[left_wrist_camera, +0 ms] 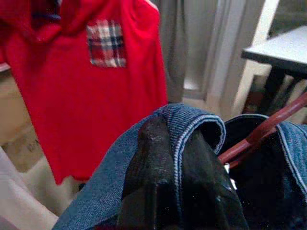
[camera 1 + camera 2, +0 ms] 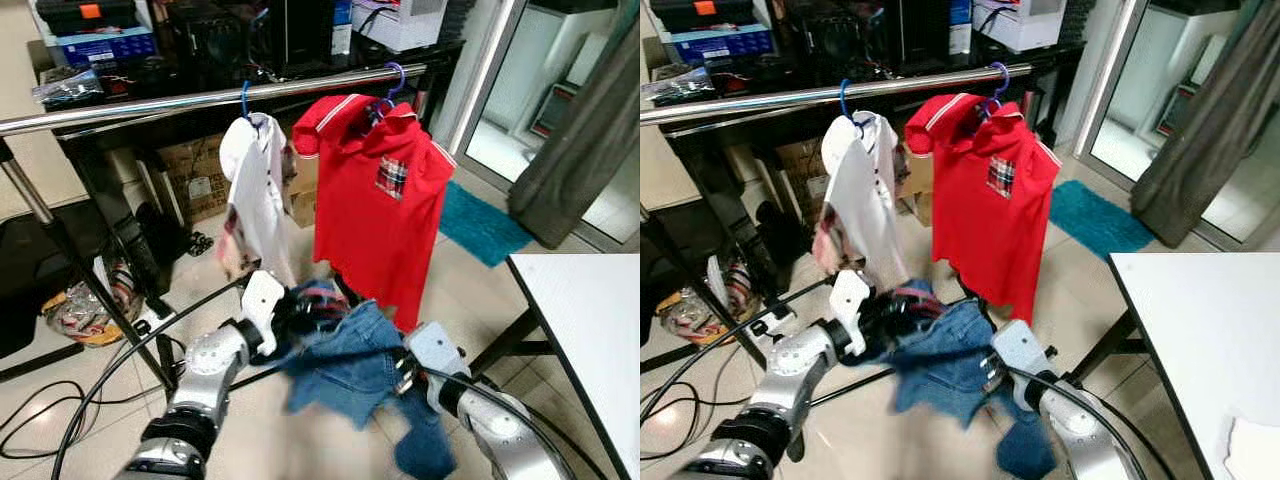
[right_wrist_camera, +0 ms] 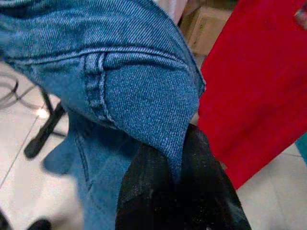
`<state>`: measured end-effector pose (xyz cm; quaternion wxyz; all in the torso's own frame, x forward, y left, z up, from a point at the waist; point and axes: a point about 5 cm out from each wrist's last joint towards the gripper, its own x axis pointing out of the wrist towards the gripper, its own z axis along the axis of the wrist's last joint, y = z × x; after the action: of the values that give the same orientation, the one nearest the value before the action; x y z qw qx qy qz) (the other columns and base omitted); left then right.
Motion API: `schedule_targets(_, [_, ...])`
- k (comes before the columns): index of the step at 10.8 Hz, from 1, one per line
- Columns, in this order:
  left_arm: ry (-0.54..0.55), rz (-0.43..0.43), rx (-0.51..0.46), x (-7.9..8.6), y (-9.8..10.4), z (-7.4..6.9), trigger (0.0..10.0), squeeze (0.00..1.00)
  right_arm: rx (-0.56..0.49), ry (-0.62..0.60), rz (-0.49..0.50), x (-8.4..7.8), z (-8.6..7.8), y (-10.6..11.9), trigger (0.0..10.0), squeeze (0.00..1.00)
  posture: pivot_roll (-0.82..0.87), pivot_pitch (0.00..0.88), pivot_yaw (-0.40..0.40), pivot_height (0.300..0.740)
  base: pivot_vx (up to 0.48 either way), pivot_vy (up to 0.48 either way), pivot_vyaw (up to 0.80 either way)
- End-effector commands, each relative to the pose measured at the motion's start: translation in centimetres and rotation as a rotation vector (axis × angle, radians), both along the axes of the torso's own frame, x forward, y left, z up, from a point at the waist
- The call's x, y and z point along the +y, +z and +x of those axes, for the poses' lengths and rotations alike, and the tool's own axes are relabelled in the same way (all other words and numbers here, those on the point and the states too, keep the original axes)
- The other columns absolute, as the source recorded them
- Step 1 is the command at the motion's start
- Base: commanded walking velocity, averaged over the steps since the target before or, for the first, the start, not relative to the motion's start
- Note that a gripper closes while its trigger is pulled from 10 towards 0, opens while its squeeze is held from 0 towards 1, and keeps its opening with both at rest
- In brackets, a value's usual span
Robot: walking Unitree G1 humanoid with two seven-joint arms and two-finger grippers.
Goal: Hang hanger
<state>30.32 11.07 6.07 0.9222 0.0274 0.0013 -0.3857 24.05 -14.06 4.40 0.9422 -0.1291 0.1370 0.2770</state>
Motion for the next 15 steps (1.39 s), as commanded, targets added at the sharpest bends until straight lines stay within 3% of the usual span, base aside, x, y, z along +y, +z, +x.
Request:
schedule_targets(1, [-0.069, 0.001, 0.05, -2.0, -1.2, -1.1, 10.0, 0.0, -0.144, 0.017, 0.097, 1.3, 0.9, 2.6, 10.0, 0.0, 0.04, 0.04, 0.016, 0.74, 0.0, 0.0, 0.0])
schedule_targets(4, [-0.011, -0.054, 0.011, -3.5, -0.8, -1.7, 10.0, 0.0, -0.182, -0.016, 0.217, 1.4, 0.7, 2.9, 10.0, 0.0, 0.05, 0.041, 0.017, 0.74, 0.0, 0.0, 0.0])
schedule_targets(6, [0.098, -0.091, 0.066, -3.1, -1.0, -1.2, 10.0, 0.0, -0.164, -0.06, 0.268, 0.7, 0.7, 2.2, 10.0, 0.0, 0.06, 0.042, 0.014, 0.74, 0.0, 0.0, 0.0])
schedule_targets(7, [0.104, -0.096, 0.076, -2.7, -1.1, -1.2, 10.0, 0.12, -0.168, -0.064, 0.27, 0.3, 0.7, 2.2, 10.0, 0.0, 0.06, 0.043, 0.015, 0.74, 0.0, 0.0, 0.0])
schedule_targets(8, [0.104, -0.104, 0.072, -2.5, -0.9, -1.1, 10.0, 0.92, -0.177, -0.069, 0.274, 0.1, 0.8, 2.3, 10.0, 0.0, 0.06, 0.043, 0.017, 0.74, 0.0, 0.0, 0.0])
schedule_targets(9, [0.085, -0.127, 0.067, -2.6, -0.7, -1.2, 10.0, 1.0, -0.19, -0.075, 0.285, 0.0, 0.9, 2.5, 10.0, 0.0, 0.06, 0.043, 0.018, 0.74, 0.0, 0.0, 0.0])
schedule_targets(11, [0.054, -0.096, 0.039, -3.0, -0.5, -1.4, 10.0, 1.0, -0.2, -0.077, 0.295, 0.1, 1.0, 2.5, 10.0, 0.0, 0.06, 0.039, 0.021, 0.74, 0.0, 0.0, 0.0])
schedule_targets(12, [0.058, -0.076, -0.006, -3.0, -0.2, -1.4, 10.0, 0.0, -0.21, -0.093, 0.309, 0.0, 1.1, 2.5, 10.0, 0.0, 0.06, 0.037, 0.022, 0.74, 0.0, 0.0, 0.0])
schedule_targets(14, [0.13, -0.074, -0.127, -2.3, 1.1, -1.0, 10.0, 0.0, -0.215, -0.138, 0.312, 0.0, 1.3, 2.4, 10.0, 0.0, 0.07, 0.033, 0.023, 0.74, 0.0, 0.0, 0.0])
schedule_targets(15, [0.118, -0.08, -0.163, -1.9, 1.5, -1.0, 10.0, 1.0, -0.218, -0.17, 0.316, -0.1, 1.5, 2.2, 10.0, 0.0, 0.07, 0.032, 0.023, 0.74, 0.0, 0.0, 0.0])
